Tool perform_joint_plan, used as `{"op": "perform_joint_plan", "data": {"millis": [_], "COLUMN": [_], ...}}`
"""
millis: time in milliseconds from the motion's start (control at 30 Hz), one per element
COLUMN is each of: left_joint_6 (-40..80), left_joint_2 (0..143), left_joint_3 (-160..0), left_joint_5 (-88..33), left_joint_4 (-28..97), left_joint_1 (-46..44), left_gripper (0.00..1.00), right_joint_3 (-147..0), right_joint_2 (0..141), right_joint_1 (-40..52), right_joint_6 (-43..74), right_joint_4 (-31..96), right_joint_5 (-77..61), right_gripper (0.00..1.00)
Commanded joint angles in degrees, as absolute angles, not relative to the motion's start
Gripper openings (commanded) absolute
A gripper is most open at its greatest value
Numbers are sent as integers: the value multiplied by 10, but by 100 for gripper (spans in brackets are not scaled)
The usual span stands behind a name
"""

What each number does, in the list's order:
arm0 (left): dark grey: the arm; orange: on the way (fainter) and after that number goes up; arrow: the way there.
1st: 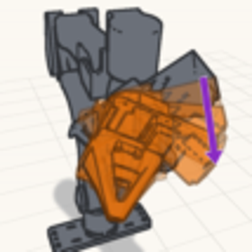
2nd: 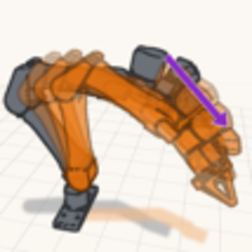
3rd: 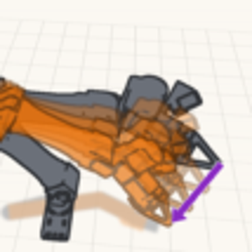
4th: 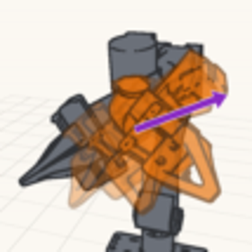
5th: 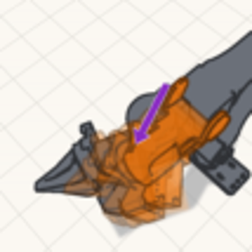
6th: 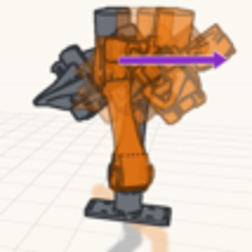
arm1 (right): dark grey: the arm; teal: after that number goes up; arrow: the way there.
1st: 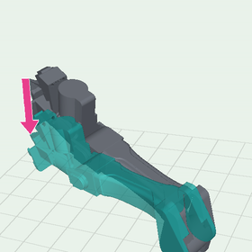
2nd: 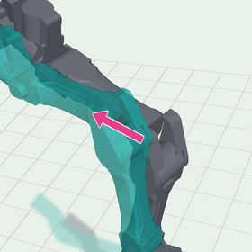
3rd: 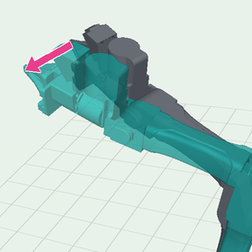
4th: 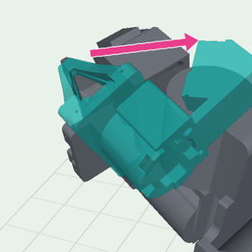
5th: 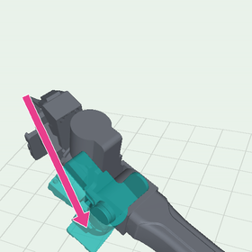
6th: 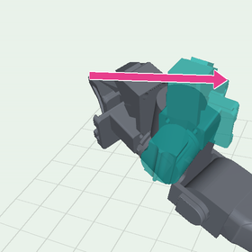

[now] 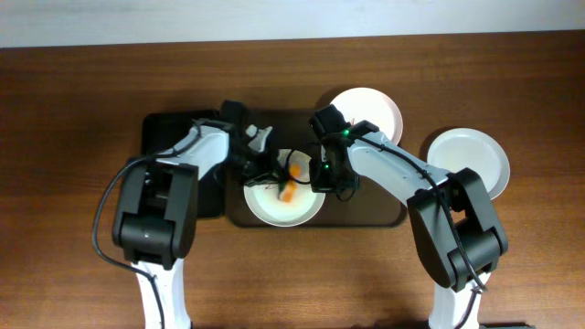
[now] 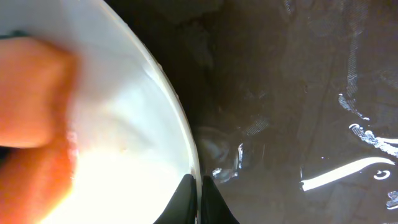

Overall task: Clean dirty plates on tray and stack at the side
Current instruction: 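Scrub the tilted plate with the sponge in the left gripper, then return the sponge to the black tray with the left gripper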

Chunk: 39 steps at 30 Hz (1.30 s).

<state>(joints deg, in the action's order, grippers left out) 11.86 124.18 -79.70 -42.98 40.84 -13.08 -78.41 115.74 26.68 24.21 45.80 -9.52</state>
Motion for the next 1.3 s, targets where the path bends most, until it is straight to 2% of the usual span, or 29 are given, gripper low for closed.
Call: {"op": "perform_joint_plan", "data": {"millis": [0,133,300,567,733,933,1267], "left_joint_6": [113,103,29,14,20,49,70], "left_joint_2": [1231,1187,1118,1033,994,960,1024], "left_joint_3": [-788,-788,-795,-795,-795,-795,-795], "left_joint_5": [-302,-253,-299,-292,-208,-10,56], "left_joint_4": [437,444,442,440,451,495,515], "left_joint_1": [-88,-80,-83,-78,-55,-4,17], "left_gripper": [0,0,0,0,0,0,0], "right_joint_3": [-779,-779,-779,-779,-779,-779,-779], "right_joint_2": [1158,1158,1158,1158,1158,1158,1158], "right_joint_1": [270,270,270,270,270,270,270], "right_joint_6": [238,238,238,238,238,238,238], "right_joint_4": [467,467,467,467,467,467,467], "right_joint_5": [-84,-84,-84,-84,-84,-84,-84], "right_gripper": [4,4,4,4,4,4,4]}}
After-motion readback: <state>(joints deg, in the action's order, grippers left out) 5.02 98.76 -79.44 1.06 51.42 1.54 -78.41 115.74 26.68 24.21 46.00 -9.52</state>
